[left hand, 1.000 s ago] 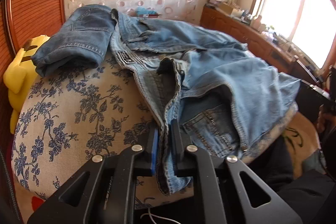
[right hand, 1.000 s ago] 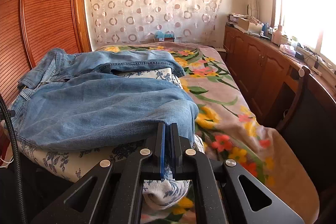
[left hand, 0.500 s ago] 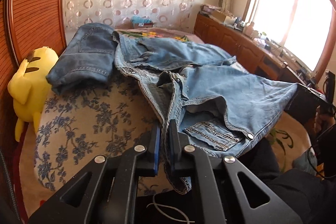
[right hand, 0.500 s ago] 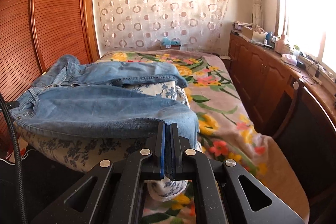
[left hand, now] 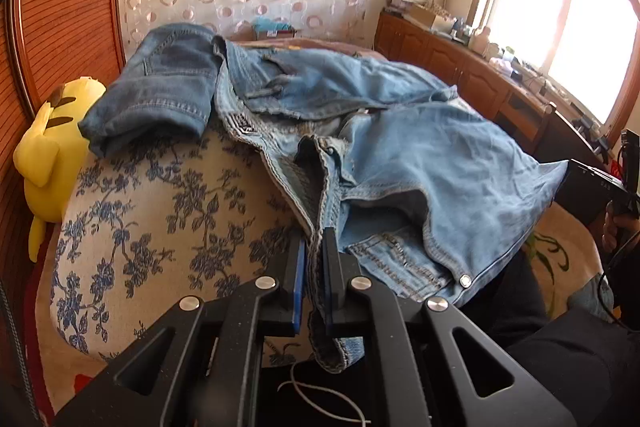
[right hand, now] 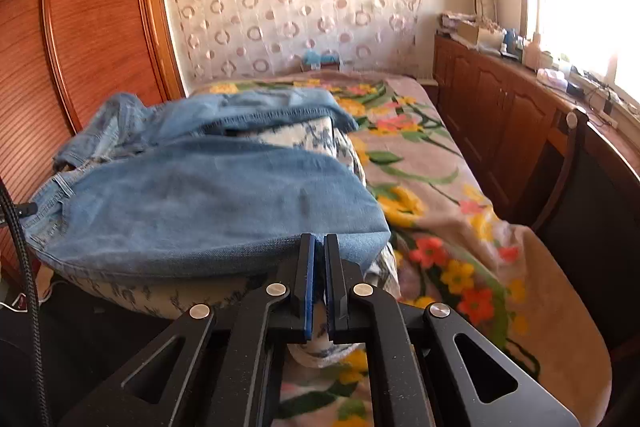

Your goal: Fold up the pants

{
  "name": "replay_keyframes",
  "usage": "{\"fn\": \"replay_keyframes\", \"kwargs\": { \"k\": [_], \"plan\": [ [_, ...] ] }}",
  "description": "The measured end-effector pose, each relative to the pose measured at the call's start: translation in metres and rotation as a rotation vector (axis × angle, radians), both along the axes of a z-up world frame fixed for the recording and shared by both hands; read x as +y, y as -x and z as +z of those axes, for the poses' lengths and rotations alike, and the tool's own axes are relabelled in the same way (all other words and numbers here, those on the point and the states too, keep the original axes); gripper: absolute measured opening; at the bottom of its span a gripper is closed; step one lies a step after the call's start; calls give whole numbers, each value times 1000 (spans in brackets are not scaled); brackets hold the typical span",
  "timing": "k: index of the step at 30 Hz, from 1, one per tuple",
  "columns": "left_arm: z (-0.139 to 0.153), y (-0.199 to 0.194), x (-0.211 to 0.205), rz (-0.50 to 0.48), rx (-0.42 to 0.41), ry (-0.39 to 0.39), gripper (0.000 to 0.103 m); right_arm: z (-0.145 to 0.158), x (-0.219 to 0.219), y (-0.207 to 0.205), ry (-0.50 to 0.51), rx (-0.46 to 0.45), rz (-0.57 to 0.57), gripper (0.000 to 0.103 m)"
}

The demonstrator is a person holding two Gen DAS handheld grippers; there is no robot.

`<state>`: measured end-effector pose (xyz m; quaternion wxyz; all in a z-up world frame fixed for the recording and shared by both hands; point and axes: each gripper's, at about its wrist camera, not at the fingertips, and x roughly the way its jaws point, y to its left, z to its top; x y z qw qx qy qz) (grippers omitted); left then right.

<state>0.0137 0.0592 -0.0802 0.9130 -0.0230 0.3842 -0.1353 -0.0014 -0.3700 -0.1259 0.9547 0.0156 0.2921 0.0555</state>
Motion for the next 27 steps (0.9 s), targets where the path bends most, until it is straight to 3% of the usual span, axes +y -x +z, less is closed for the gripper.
{"fn": "replay_keyframes", "kwargs": {
  "k": [8,14,22,27],
  "plan": [
    [31,-11,-3,-22,-76,0,8,27,2,-1,20,-112,-14,1],
    [35,-26,-11,-43,-87,-19,8,13,8,-39,32,-62,14,1],
    [35,-40,-14,-43,-91,-8,8,9,15,-105,-35,-3,61,3],
    [38,-39,-20,-54,-101,-23,8,5,18,-109,-29,16,75,4]
  ]
}}
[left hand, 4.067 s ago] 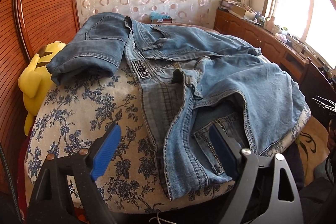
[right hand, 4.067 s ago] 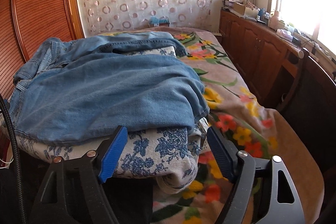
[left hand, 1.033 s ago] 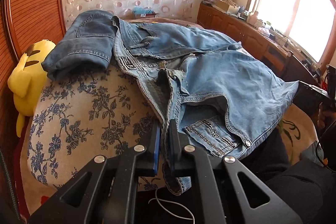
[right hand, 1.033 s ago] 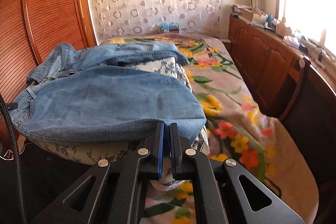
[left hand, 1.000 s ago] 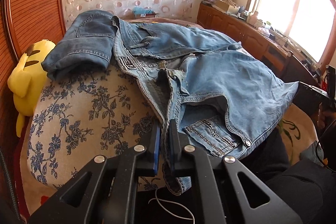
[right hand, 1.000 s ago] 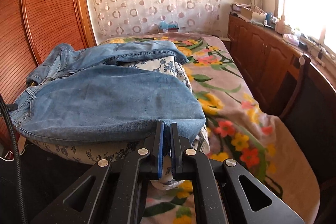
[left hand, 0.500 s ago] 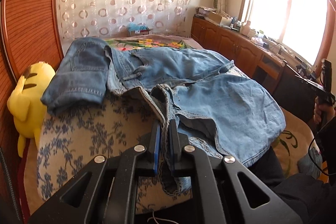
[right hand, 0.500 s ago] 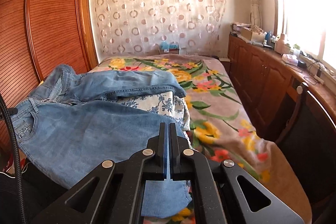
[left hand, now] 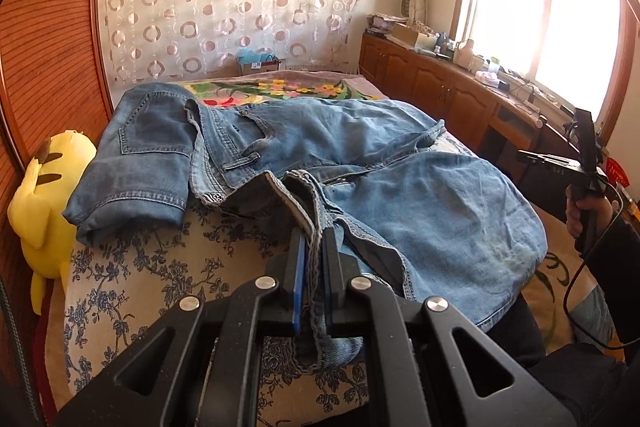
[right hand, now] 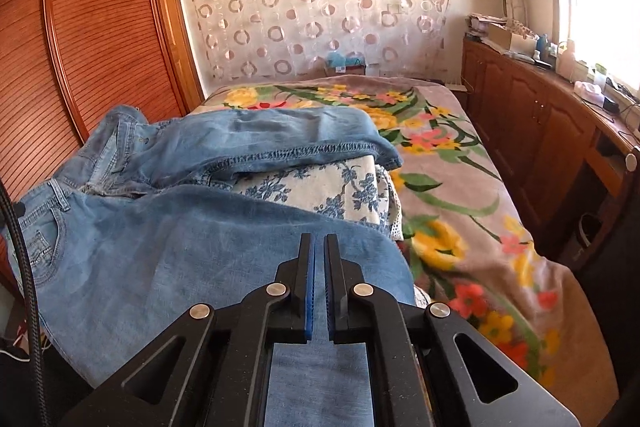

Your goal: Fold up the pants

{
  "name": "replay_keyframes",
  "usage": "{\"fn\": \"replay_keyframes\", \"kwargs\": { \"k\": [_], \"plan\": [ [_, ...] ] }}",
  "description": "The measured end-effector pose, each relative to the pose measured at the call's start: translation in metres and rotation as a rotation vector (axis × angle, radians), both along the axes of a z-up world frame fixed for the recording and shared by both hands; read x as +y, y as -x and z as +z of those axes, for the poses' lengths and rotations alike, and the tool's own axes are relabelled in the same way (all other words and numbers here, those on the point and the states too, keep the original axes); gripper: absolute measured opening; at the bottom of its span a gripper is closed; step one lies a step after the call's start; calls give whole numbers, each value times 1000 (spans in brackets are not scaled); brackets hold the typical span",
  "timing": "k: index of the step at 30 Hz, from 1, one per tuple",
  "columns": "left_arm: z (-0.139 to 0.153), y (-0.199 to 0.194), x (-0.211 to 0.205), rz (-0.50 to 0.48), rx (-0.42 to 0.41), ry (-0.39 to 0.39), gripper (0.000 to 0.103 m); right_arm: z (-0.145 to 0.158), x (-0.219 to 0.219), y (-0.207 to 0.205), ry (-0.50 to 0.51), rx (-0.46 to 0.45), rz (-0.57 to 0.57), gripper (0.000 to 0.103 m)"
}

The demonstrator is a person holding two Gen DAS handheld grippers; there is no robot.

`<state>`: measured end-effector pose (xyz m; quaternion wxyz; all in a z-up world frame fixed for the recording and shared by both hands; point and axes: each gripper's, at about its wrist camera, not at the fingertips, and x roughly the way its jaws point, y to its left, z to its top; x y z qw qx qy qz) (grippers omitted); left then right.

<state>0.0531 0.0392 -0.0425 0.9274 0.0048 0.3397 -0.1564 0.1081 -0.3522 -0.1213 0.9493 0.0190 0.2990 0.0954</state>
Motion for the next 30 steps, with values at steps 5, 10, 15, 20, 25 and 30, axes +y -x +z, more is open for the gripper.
{"fn": "replay_keyframes", "kwargs": {
  "k": [5,10,15,20,25,30],
  "plan": [
    [-4,3,5,10,8,9,8,-3,0,21,-5,20,0,8],
    [-8,5,6,16,12,6,8,-13,-2,49,31,60,2,9],
    [-12,2,7,22,20,10,8,-7,-7,52,59,74,-10,13],
    [-10,-3,8,25,29,1,9,5,-2,17,96,41,-2,26],
    [-9,-8,26,78,64,28,25,9,3,-23,119,21,25,26],
    [-3,-23,37,110,50,6,43,6,4,-59,142,10,52,26]
  ]
}}
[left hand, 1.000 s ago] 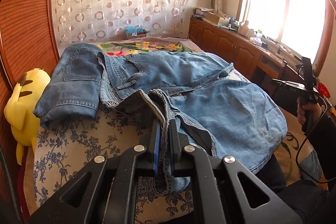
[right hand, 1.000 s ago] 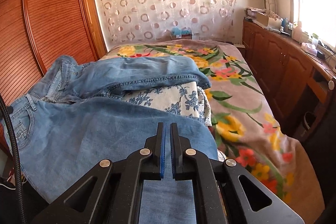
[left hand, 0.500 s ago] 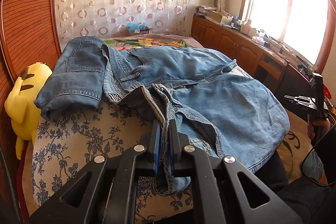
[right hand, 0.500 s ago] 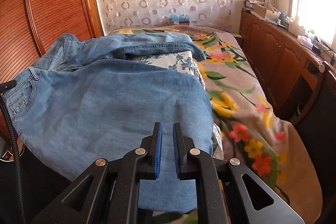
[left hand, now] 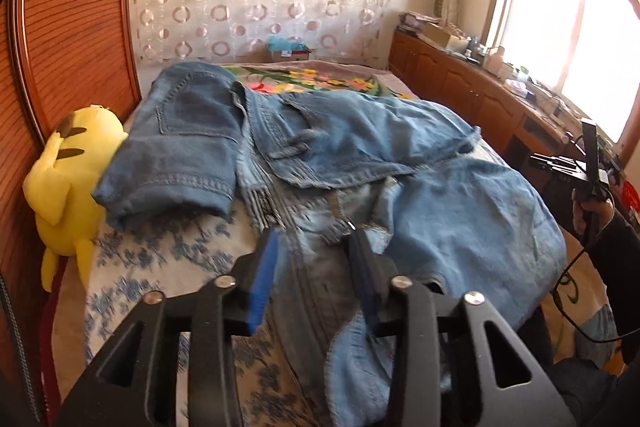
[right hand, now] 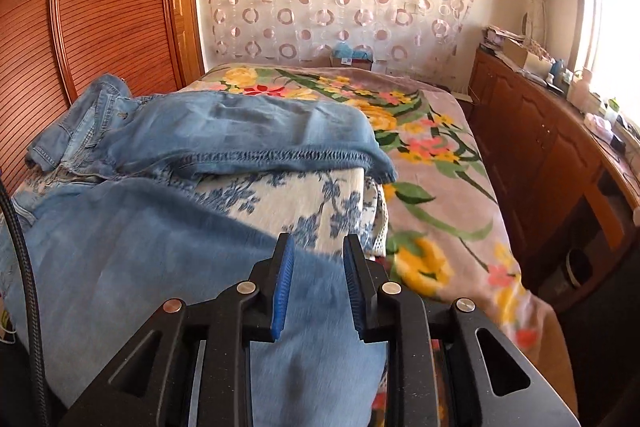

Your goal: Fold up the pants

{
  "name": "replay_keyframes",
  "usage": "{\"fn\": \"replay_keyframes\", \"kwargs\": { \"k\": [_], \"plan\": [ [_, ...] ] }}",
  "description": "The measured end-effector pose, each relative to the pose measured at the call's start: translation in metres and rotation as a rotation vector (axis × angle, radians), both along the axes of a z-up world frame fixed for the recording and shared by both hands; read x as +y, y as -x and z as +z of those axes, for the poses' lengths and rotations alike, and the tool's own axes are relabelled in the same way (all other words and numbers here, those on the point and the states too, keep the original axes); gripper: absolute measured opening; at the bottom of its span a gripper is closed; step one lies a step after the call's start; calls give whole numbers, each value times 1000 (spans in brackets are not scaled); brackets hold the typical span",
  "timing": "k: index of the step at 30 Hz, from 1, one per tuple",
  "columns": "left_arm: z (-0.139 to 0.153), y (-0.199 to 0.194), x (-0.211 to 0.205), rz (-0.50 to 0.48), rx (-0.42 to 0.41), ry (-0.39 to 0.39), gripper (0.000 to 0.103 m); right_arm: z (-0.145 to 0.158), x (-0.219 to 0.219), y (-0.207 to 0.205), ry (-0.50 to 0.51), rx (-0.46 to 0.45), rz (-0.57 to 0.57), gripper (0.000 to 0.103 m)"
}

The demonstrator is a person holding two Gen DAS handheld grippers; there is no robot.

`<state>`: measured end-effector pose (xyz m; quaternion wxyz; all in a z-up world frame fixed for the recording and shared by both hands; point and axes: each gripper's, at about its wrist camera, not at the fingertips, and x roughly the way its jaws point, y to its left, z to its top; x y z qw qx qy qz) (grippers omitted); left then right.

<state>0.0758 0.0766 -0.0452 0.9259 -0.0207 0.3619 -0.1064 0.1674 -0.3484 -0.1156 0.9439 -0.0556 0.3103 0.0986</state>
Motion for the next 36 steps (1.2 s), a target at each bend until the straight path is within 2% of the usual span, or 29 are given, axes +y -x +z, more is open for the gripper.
{"fn": "replay_keyframes", "kwargs": {
  "k": [2,8,11,16,28,36],
  "plan": [
    [2,-12,1,7,-2,-1,48,-4,-3,-15,-2,7,4,26],
    [3,-51,-11,-11,9,14,51,-9,-4,-60,25,35,16,29],
    [1,-77,-33,-56,26,28,52,-12,-7,-81,36,54,17,30],
    [1,-113,-79,-146,38,24,70,-15,-10,-112,29,81,26,33],
    [12,-177,-182,-324,39,-13,71,-15,-21,-153,21,90,75,42],
    [-9,-192,-234,-414,96,-46,71,-22,-33,-166,-58,119,156,43]
  ]
}}
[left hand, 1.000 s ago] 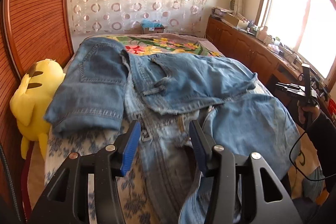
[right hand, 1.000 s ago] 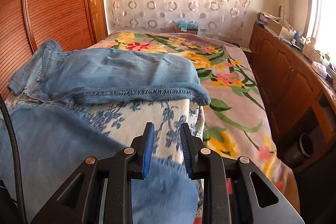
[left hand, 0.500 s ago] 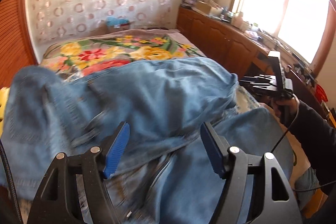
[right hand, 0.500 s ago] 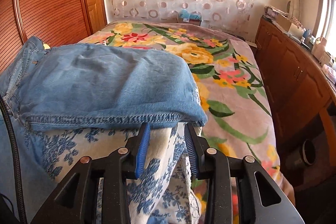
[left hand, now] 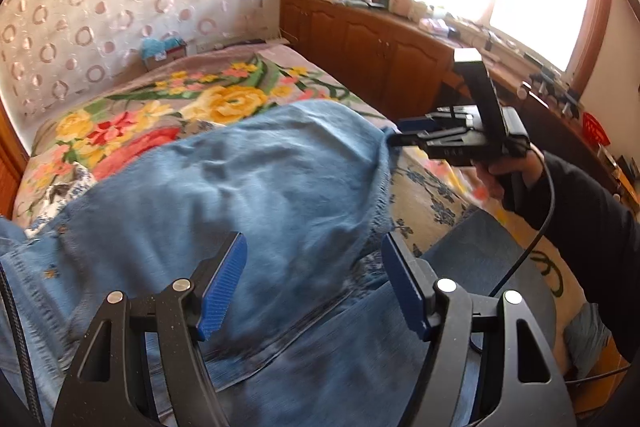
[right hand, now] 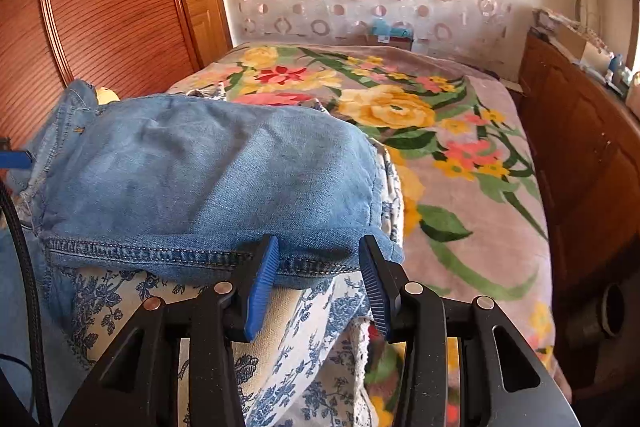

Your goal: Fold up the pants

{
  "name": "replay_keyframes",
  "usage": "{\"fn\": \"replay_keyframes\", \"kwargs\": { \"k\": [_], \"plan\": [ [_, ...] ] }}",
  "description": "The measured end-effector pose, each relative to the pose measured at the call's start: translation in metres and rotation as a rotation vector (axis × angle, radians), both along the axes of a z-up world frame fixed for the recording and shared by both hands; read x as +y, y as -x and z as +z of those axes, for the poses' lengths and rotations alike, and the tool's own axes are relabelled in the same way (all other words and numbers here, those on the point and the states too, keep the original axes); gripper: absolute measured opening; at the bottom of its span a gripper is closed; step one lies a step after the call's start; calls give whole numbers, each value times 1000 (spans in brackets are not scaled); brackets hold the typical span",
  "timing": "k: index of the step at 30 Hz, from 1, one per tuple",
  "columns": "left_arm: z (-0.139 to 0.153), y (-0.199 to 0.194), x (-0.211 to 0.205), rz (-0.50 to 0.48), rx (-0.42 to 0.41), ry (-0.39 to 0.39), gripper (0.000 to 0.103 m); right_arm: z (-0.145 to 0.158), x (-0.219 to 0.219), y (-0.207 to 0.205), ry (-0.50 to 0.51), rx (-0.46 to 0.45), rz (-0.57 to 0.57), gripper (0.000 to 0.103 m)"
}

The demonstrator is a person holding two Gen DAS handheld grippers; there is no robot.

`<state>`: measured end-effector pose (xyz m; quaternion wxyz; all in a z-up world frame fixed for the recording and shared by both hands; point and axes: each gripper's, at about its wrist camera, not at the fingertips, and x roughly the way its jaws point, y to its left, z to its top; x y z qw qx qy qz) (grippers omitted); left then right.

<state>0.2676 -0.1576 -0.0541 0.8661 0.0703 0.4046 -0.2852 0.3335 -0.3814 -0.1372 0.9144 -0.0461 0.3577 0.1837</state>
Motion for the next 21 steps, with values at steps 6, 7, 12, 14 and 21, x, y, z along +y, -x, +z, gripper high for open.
{"fn": "replay_keyframes", "kwargs": {
  "k": [6,7,12,14,21],
  "plan": [
    [-18,-6,-25,-42,44,-18,71,-1,-1,1,-44,17,54,13],
    [-20,-7,-28,-49,47,-25,71,0,-3,0,-32,10,49,9],
    [-33,-11,-44,-74,64,-59,61,2,-10,9,-47,-16,14,6],
    [-38,-11,-49,-87,66,-66,56,7,-9,18,-51,-38,-5,6],
    [-44,-10,-54,-103,67,-60,21,18,-9,55,-52,-97,-44,5]
  ]
}}
